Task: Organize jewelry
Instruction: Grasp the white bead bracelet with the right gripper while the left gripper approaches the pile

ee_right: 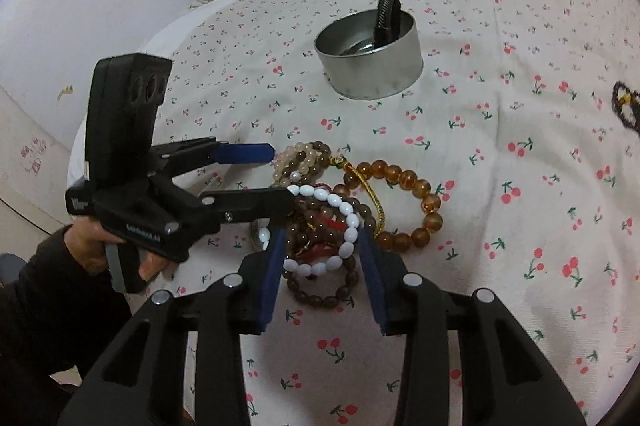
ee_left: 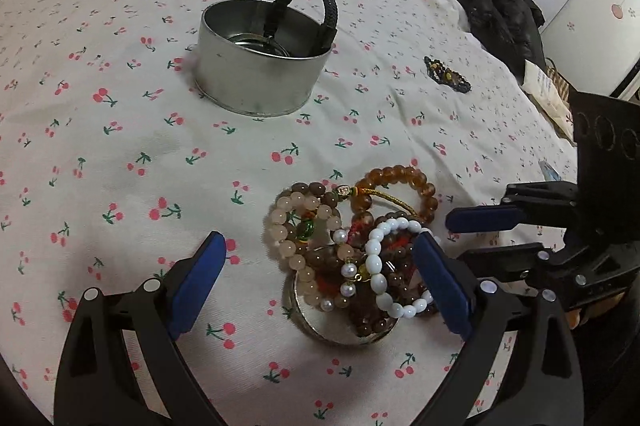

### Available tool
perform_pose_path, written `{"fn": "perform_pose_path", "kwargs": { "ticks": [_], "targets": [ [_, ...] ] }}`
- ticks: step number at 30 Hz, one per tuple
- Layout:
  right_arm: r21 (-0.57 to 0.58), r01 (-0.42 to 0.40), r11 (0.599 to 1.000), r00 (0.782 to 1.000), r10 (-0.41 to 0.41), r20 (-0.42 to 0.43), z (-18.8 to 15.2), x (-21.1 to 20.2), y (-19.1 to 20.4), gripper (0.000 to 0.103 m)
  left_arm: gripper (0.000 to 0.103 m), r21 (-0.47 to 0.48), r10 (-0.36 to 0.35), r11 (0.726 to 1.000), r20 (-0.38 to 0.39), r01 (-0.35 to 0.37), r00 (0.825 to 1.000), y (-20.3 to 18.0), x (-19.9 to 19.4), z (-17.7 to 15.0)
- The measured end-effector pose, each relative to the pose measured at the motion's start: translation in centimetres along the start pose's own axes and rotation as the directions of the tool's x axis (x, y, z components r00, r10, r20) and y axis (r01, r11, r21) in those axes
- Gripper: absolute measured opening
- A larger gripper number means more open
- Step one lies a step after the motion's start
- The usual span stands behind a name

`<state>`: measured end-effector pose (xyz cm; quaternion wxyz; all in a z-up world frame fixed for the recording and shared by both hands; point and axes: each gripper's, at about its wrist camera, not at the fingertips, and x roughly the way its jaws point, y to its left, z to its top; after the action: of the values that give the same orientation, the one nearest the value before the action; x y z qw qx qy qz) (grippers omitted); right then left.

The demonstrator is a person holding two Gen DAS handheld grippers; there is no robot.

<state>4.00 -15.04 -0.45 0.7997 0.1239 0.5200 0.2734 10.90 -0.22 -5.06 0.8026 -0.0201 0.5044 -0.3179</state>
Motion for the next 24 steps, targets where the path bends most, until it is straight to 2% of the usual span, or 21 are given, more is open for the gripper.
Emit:
{"fn": "perform_pose_path", "kwargs": {
  "ticks": [4, 5, 8, 9, 10, 11, 14, 17, 20, 24],
  "targets": [
    [0.026, -0.001, 1.0, 1.0, 0.001, -0.03, -0.1, 1.2, -0.6, 0.037, 0.09, 0.013, 0.013, 1.0, -0.006, -0.013, 1.0, -0.1, 0.2, -0.2],
    [0.031, -0.003, 1.0, 0.999, 0.004, -0.034, -0.1, 1.4, -0.8, 0.036, 0.086, 0.012, 0.016, 1.0, -0.004, -0.016, 1.0, 0.0, 0.2, -0.2],
    [0.041, 0.003, 0.999, 0.999, -0.001, -0.032, -0.1, 1.7, -0.9, 0.033, 0.066, -0.004, 0.0, 1.0, -0.015, 0.0, 1.0, 0.3, 0.3, -0.1],
    [0.051, -0.009, 0.999, 1.0, 0.01, -0.027, 0.0, 1.7, -1.1, 0.027, 0.058, -0.008, -0.013, 1.0, -0.014, 0.013, 1.0, 0.4, 0.2, -0.1],
    [0.059, -0.016, 0.998, 1.0, 0.017, -0.024, 0.0, 1.6, -1.2, 0.024, 0.054, -0.013, -0.032, 0.999, -0.013, 0.032, 0.999, 0.5, 0.1, -0.1],
    [0.063, -0.016, 0.998, 1.0, 0.018, -0.022, 0.0, 1.6, -1.2, 0.024, 0.045, -0.01, -0.027, 1.0, -0.018, 0.026, 0.999, 0.5, 0.1, -0.1],
    [0.052, -0.007, 0.999, 1.0, 0.008, -0.023, -0.1, 1.5, -1.2, 0.017, 0.032, -0.003, -0.034, 0.999, -0.024, 0.034, 0.999, 0.5, 0.2, -0.1],
    [0.049, -0.009, 0.999, 1.0, 0.009, -0.005, 0.0, 1.1, -1.0, 0.013, 0.025, -0.008, -0.047, 0.999, -0.037, 0.047, 0.998, 0.7, -0.1, 0.0],
    [0.056, -0.017, 0.998, 1.0, 0.016, 0.013, 0.1, 0.8, -1.1, 0.012, 0.025, -0.033, -0.075, 0.997, -0.057, 0.073, 0.996, 1.4, -0.5, 0.2],
    [0.052, -0.034, 0.998, 0.999, 0.034, -0.004, 0.0, 1.0, -1.1, 0.012, 0.023, 0.012, -0.045, 0.999, -0.059, 0.046, 0.997, 1.1, -0.9, 0.0]
  ]
}}
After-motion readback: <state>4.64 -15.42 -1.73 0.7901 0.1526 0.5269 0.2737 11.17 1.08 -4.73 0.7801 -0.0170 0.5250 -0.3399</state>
